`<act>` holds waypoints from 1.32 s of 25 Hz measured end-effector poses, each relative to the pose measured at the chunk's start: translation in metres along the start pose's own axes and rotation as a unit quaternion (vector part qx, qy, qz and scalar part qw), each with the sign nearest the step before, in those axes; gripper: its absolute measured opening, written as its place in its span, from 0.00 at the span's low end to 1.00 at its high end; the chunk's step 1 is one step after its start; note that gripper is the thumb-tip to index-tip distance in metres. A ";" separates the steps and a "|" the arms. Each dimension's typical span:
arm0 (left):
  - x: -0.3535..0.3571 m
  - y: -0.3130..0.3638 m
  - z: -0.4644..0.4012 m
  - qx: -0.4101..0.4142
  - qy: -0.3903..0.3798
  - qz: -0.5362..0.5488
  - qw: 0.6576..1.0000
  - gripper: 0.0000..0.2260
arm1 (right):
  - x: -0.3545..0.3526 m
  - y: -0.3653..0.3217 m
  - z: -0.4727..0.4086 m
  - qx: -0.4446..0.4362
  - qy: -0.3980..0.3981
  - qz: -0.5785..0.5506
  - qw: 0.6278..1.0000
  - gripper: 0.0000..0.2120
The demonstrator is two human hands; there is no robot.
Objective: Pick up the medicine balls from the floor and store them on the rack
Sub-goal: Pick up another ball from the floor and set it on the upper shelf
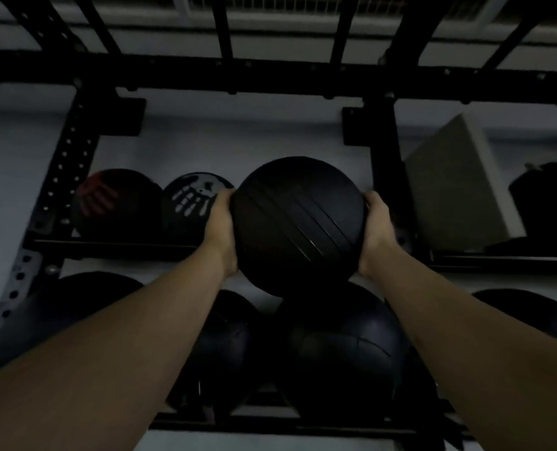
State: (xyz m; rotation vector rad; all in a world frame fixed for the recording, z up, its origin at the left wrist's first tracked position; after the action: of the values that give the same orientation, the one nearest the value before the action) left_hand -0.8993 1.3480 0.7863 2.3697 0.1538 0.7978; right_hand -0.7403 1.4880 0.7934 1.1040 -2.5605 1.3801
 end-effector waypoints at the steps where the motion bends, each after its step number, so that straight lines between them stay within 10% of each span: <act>1: 0.006 0.001 -0.012 0.011 0.003 0.002 1.000 0.21 | 0.005 -0.001 -0.020 -0.007 -0.015 -0.003 1.000 0.24; 12: 0.015 -0.043 -0.192 0.088 0.059 -0.015 0.994 0.24 | 0.025 0.039 -0.189 -0.040 -0.052 -0.058 0.996 0.20; 19: 0.037 -0.053 -0.264 0.168 0.035 0.021 0.985 0.10 | 0.027 0.055 -0.260 -0.112 0.068 -0.094 0.987 0.13; 28: 0.016 -0.060 -0.303 0.426 0.059 -0.240 0.870 0.09 | 0.071 0.050 -0.292 -0.424 0.027 0.141 0.894 0.13; 33: 0.010 -0.093 -0.321 0.376 -0.077 -0.347 0.856 0.12 | 0.073 0.081 -0.318 -0.281 -0.091 0.333 0.896 0.30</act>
State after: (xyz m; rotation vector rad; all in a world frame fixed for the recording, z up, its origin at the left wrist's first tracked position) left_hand -1.0694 1.5940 0.9354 2.7261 1.3826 0.1802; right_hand -0.9355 1.7110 0.9530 0.2711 -3.3157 0.4706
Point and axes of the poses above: each hand's wrist, its own z-axis away from the middle knuckle, its own x-axis out of the palm, y = z × x, the point moved 1 cm from there along -z, towards the middle knuckle, and after that the axes turned 5 degrees about z, right-handed, at the moved point
